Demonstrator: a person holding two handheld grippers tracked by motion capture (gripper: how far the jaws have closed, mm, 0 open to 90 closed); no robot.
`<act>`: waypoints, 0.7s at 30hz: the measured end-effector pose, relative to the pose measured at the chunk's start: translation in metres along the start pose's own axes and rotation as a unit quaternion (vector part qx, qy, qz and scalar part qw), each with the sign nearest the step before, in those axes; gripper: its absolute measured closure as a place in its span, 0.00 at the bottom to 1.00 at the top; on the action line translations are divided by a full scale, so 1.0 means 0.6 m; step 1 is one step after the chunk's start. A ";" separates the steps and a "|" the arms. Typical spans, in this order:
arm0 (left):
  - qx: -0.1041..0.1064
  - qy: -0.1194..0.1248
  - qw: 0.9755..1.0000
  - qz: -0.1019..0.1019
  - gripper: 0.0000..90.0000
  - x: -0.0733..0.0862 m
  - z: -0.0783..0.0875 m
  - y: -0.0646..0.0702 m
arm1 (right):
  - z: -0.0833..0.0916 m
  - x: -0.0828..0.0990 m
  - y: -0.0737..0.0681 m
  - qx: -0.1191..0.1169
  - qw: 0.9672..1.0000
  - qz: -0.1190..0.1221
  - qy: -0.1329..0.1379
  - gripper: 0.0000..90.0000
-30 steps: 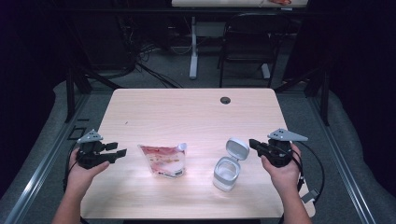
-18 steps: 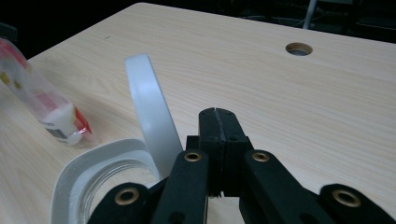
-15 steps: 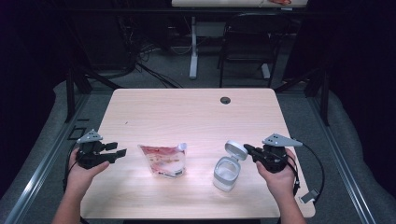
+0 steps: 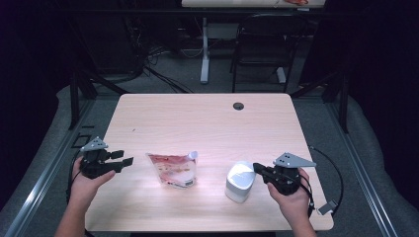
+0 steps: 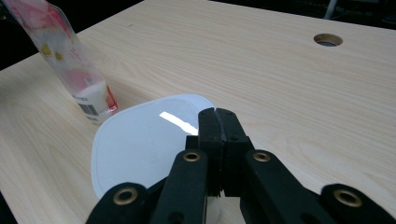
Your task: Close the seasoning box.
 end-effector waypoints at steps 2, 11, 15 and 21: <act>-0.001 0.000 1.000 0.001 0.49 0.000 0.000 0.000 | 0.001 0.003 0.004 0.003 1.000 -0.002 0.001 0.99; -0.002 0.002 1.000 0.005 0.49 0.002 0.001 -0.003 | -0.006 0.021 0.037 0.030 0.999 -0.028 -0.006 0.98; -0.003 0.001 1.000 0.004 0.49 0.002 0.001 -0.004 | -0.005 0.024 0.045 0.036 0.999 -0.036 -0.005 0.98; -0.003 0.001 1.000 0.006 0.49 0.003 -0.003 -0.003 | -0.011 0.035 0.060 0.047 0.998 -0.048 -0.005 0.91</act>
Point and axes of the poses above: each handheld gripper's, and its own axes: z roughly backward along the jaws, x roughly out of its underside, y roughly to its right, the point moved 4 cm from there along -z, roughly forward along the jaws, and after that the axes turned 10 degrees about x, right-handed, at the moved point
